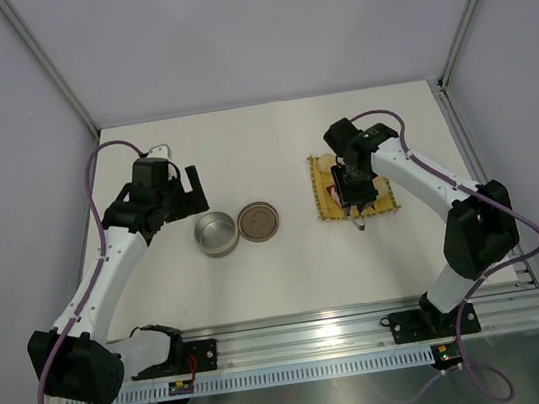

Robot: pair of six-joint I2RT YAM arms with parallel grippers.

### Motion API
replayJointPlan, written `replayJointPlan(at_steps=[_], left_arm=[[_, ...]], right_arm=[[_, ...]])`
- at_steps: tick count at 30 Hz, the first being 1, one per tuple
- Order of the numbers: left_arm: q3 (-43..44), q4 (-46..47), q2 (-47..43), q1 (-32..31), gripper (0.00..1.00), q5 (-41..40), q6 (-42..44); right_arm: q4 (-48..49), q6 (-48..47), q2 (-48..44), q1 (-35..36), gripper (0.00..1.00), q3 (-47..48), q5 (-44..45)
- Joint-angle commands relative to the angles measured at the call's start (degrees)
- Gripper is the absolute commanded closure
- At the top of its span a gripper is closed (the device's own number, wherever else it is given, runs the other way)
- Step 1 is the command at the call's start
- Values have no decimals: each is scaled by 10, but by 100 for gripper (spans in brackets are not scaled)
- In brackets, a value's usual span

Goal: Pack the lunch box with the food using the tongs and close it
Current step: Pick up the fake food from the plate.

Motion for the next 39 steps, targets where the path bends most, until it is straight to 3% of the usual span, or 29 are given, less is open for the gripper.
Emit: replayJointPlan(at_steps=[1, 30, 33, 39], left_arm=[[-4, 16, -9, -2, 1, -6, 6], [-5, 12, -5, -3, 1, -15, 7], [-6, 13, -5, -2, 1, -17, 7], [-7, 4, 0, -3, 1, -28, -3]], right_arm=[[17, -18, 10, -11, 59, 0, -5], [57, -34, 55, -22, 59, -40, -21], [58, -35, 58, -22, 61, -40, -21], [50, -33, 50, -22, 78, -37, -21]])
